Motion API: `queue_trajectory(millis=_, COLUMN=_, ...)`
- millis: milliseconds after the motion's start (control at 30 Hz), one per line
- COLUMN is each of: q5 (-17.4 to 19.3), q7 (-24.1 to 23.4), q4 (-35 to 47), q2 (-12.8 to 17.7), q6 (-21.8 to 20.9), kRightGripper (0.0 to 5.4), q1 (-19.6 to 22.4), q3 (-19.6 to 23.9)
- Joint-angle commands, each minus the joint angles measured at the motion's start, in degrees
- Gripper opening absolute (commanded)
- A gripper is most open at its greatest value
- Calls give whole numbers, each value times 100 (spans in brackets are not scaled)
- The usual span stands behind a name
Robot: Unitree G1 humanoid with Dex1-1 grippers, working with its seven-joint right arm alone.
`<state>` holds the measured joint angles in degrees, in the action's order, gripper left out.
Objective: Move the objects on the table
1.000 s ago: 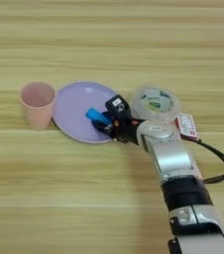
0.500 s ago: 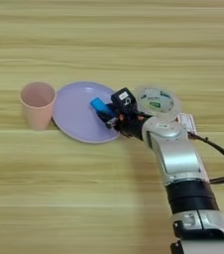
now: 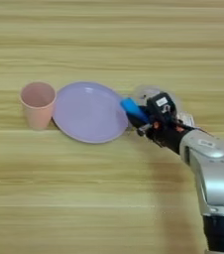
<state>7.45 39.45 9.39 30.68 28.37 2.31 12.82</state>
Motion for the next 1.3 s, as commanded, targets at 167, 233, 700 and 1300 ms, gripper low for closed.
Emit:
queue_trajectory(millis=167, q5=298, q7=86, q4=627, q2=348, q6=-69, kRightGripper=141, q1=-263, q3=322)
queue_trajectory(millis=233, q5=362, q7=96, q4=605, q2=362, q6=-7, kRightGripper=141, q1=-334, q3=387)
queue_trajectory(millis=700, q5=22, q7=-167, q4=213, q2=404, q6=141, kRightGripper=141, q1=-380, q3=171)
queue_trajectory(millis=1300, q5=-499, q7=-424, q4=-940, q2=356, q6=-389, kRightGripper=141, q1=-36, q3=-262)
